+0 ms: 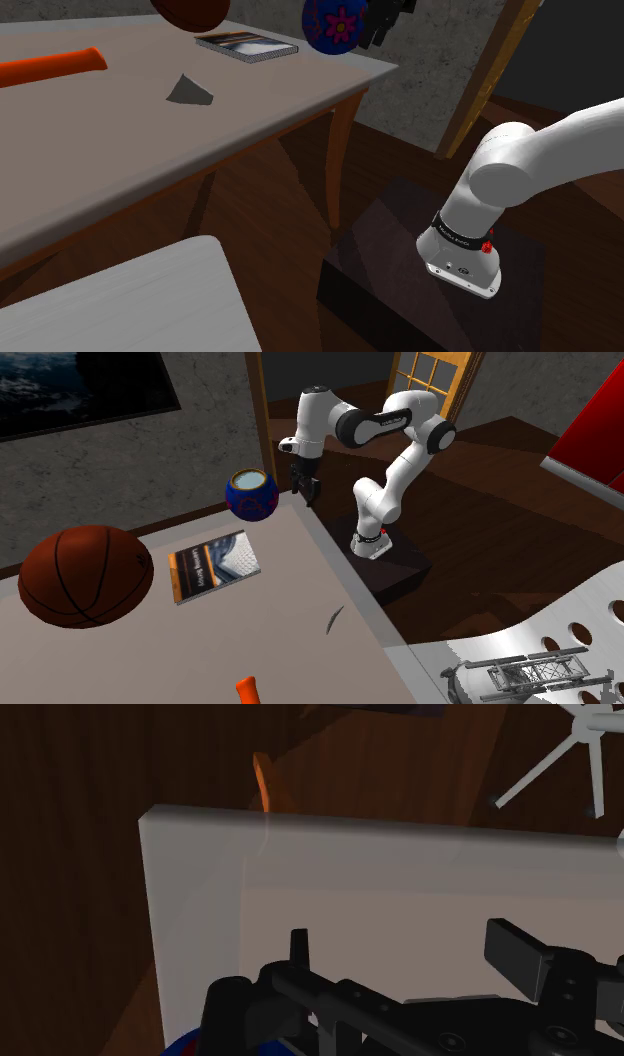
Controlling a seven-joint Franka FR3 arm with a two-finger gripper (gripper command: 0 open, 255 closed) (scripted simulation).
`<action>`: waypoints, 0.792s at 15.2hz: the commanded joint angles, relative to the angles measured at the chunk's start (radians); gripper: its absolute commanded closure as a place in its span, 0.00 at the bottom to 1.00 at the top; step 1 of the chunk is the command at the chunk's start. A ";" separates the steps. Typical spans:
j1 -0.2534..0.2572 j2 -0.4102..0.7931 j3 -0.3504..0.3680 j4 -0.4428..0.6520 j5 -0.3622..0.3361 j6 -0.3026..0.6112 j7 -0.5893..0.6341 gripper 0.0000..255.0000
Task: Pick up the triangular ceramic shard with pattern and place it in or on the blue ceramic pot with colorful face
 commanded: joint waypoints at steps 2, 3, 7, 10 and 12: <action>0.010 0.006 0.018 -0.003 0.011 0.019 0.011 0.00; 0.020 0.013 0.036 -0.005 0.021 0.038 0.022 0.00; 0.058 0.049 0.108 -0.004 0.057 0.116 0.064 0.00; 0.083 0.083 0.163 0.006 0.078 0.174 0.096 0.00; 0.099 0.110 0.200 0.016 0.089 0.212 0.117 0.00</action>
